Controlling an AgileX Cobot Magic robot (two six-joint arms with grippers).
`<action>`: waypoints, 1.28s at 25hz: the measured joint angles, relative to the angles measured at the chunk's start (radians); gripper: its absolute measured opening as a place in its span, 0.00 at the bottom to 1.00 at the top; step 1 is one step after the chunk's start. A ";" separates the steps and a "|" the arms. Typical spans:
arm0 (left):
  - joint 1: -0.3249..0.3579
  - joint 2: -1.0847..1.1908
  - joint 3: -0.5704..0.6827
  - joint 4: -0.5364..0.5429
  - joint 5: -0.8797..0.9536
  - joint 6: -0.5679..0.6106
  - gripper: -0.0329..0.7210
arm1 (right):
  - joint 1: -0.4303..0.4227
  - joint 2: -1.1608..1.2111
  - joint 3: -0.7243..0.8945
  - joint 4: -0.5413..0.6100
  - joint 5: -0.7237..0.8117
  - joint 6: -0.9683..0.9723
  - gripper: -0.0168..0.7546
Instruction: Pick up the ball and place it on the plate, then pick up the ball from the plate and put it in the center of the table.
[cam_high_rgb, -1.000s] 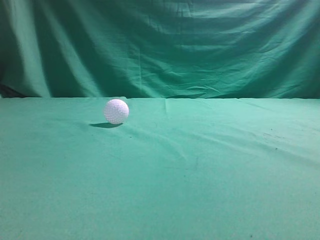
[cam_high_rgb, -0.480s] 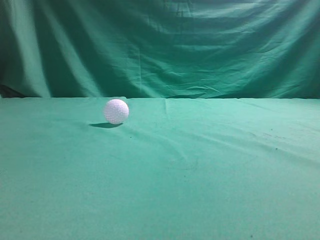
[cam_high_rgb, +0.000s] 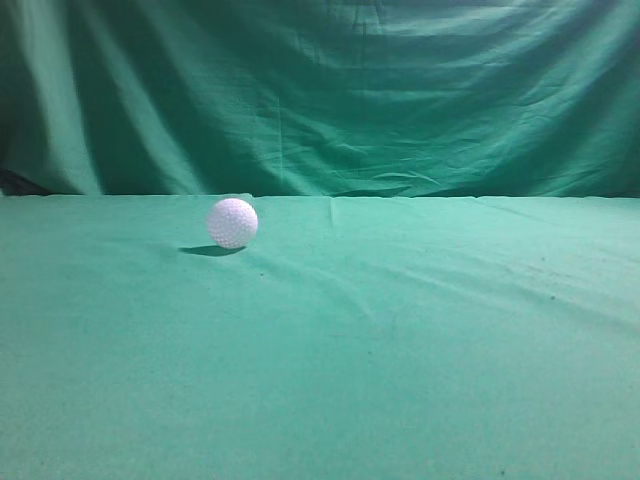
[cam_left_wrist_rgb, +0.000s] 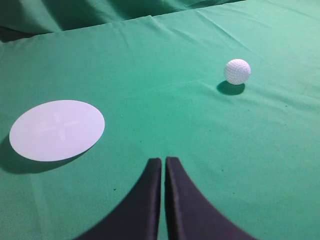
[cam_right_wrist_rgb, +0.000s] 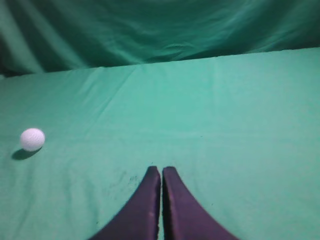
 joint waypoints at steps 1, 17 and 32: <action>0.000 0.000 0.000 0.000 0.000 0.000 0.04 | -0.028 -0.017 0.000 0.000 0.000 0.000 0.02; 0.000 0.000 0.000 0.000 0.000 0.000 0.04 | -0.245 -0.039 0.000 -0.036 0.172 -0.091 0.02; 0.000 0.000 0.000 0.000 0.000 0.000 0.04 | -0.245 -0.039 0.000 -0.036 0.173 -0.106 0.02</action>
